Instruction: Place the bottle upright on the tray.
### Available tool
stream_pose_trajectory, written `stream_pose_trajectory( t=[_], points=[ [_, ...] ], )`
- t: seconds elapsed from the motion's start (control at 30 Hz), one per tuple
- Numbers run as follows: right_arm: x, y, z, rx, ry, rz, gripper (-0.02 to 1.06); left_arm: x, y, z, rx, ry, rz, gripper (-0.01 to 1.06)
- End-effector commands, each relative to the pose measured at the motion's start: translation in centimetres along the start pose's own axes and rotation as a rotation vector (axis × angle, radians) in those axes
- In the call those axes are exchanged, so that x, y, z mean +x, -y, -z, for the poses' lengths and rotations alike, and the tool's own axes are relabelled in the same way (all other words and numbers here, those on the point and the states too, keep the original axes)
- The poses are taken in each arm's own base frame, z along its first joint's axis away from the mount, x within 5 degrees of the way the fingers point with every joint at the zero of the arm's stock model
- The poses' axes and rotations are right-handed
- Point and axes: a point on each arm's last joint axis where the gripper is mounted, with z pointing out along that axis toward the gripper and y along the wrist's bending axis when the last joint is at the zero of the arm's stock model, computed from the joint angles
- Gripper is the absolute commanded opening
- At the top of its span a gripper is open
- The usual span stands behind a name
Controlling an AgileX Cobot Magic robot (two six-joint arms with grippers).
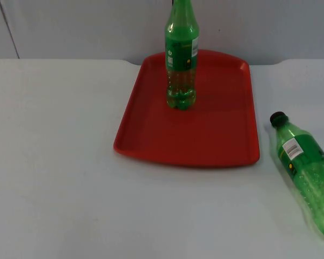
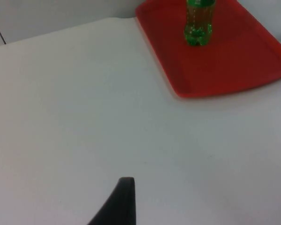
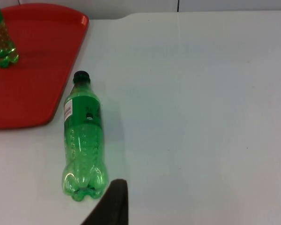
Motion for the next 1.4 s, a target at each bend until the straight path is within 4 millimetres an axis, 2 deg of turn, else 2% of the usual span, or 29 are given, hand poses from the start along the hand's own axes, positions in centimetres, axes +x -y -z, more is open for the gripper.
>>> stream_pose_trajectory(
  t=[0.0, 0.07, 0.13, 0.63, 0.7, 0.73, 0.87, 1.23, 1.37],
  points=[
    [0.0, 0.0, 0.0, 0.003, 0.010, -0.001, 1.05, 0.2, 0.0, 0.0, -0.006, -0.003, 0.006, 1.05],
    [0.0, 0.0, 0.0, 0.007, 0.010, 0.013, 1.05, 0.2, 0.0, 0.0, -0.006, -0.003, 0.006, 1.05],
    [-0.3, 0.7, 0.1, 0.084, 0.036, 0.113, 1.05, 0.2, 0.0, 0.0, -0.006, -0.003, 0.006, 1.05],
    [-0.5, 1.0, 0.2, 0.120, 0.048, 0.090, 1.05, 0.2, -0.1, 0.0, -0.008, -0.003, 0.005, 1.05],
    [-0.3, 0.8, 0.2, 0.096, 0.034, 0.065, 1.05, 0.2, -0.1, 0.0, -0.008, -0.003, 0.005, 1.05],
    [0.0, 0.3, 0.0, 0.036, 0.011, -0.030, 1.05, 0.2, -0.1, 0.0, -0.008, -0.003, 0.005, 1.05],
    [0.0, -0.4, 0.0, -0.039, 0.005, -0.060, 1.05, 0.2, -0.1, 0.0, -0.008, -0.003, 0.005, 1.05],
    [0.1, -0.7, 0.1, -0.069, 0.001, -0.001, 1.05, 0.2, -0.1, 0.0, -0.008, -0.003, 0.005, 1.05],
    [-0.3, -1.1, -0.7, -0.115, -0.056, 0.005, 1.05, 0.2, -0.1, 0.0, -0.010, -0.003, 0.004, 1.05]
  ],
)
